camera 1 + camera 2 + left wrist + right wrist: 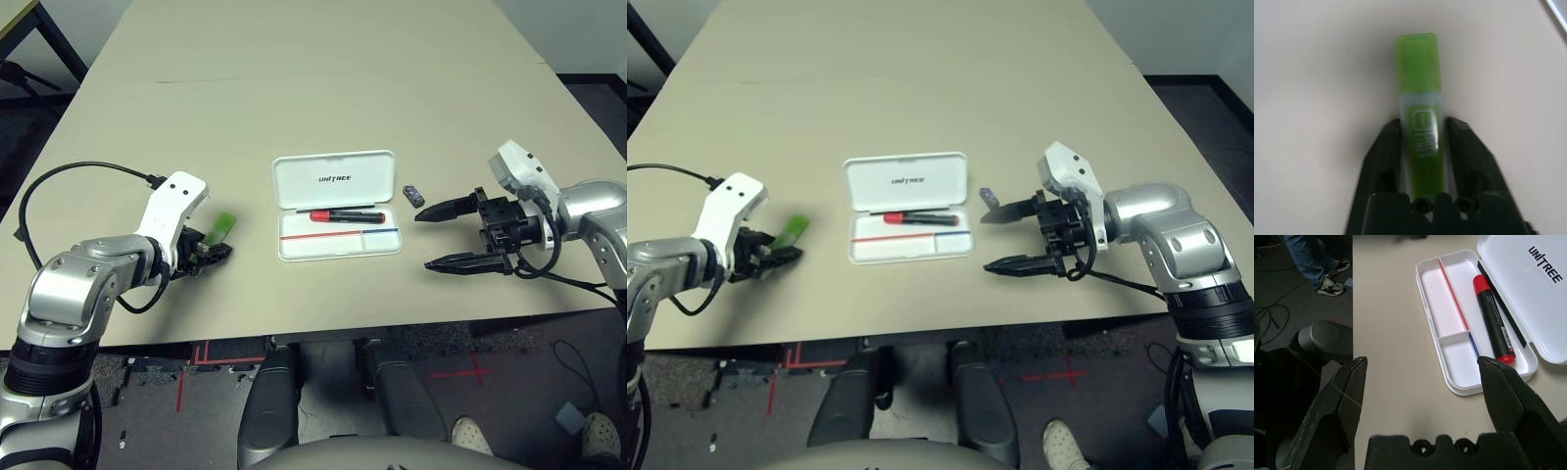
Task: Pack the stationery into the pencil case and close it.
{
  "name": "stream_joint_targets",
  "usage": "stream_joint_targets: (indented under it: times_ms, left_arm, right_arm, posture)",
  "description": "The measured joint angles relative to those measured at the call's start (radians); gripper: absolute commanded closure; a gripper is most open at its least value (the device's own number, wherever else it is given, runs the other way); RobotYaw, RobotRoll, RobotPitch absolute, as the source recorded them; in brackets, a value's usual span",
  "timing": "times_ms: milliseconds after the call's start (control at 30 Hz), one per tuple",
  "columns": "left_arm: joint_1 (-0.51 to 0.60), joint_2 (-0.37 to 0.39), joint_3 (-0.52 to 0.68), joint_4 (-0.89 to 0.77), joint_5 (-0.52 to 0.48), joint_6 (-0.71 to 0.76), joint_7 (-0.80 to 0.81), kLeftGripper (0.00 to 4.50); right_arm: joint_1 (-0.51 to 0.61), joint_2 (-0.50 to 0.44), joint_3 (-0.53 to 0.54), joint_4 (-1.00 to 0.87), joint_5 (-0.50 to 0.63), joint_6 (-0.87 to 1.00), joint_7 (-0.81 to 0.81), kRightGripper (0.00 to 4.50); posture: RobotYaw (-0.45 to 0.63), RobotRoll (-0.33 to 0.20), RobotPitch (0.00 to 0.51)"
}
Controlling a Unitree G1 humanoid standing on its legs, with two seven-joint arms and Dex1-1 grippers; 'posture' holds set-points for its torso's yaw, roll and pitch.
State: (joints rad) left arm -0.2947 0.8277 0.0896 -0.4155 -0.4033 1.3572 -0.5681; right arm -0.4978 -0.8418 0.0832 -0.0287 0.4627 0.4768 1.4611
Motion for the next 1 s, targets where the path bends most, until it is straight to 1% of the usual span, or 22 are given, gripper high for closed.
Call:
stream_joint_targets:
  times_ms: [133, 267, 400, 467, 633, 767, 867, 1000]
  left_arm:
    - [-0.015, 0.084, -0.042, -0.007, -0.027, -0.053, -0.075, 3.42]
    - [-0.078, 0.143, -0.091, -0.045, -0.038, -0.108, -0.135, 3.42]
    - [-0.139, 0.198, -0.145, -0.088, -0.046, -0.198, -0.222, 3.42]
    - [-0.167, 0.21, -0.176, -0.095, -0.046, -0.231, -0.253, 3.42]
    - [-0.256, 0.208, -0.289, -0.095, -0.017, -0.341, -0.318, 3.42]
    - [-0.307, 0.196, -0.389, -0.077, 0.058, -0.448, -0.361, 3.42]
    - [-0.339, 0.156, -0.457, -0.067, 0.096, -0.506, -0.398, 3.42]
    - [-0.378, 0.105, -0.516, -0.025, 0.151, -0.562, -0.432, 3.42]
  right_arm:
    - [-0.001, 0.0, 0.0, 0.001, -0.004, -0.002, -0.001, 0.0]
    - [-0.003, 0.0, 0.001, 0.003, -0.005, -0.004, -0.001, 0.0]
    - [-0.006, 0.002, 0.003, 0.019, -0.009, -0.012, -0.001, 0.0]
    - [-0.006, 0.002, 0.005, 0.026, -0.016, -0.015, -0.003, 0.0]
    - [-0.007, 0.003, 0.016, 0.032, -0.027, -0.024, -0.006, 0.0]
    - [-0.009, 0.004, 0.018, 0.036, -0.035, -0.031, -0.008, 0.0]
    - [-0.012, 0.007, 0.02, 0.037, -0.038, -0.033, -0.009, 0.0]
    - [-0.014, 0.012, 0.021, 0.039, -0.046, -0.037, -0.009, 0.0]
  posture:
    - [0.03, 0.0, 0.207]
    - [0.03, 0.0, 0.207]
    - [0.03, 0.0, 0.207]
    - [0.03, 0.0, 0.208]
    - [0.02, 0.0, 0.205]
    - [0.02, 0.0, 0.204]
    - [0.02, 0.0, 0.204]
    - [0.01, 0.0, 0.206]
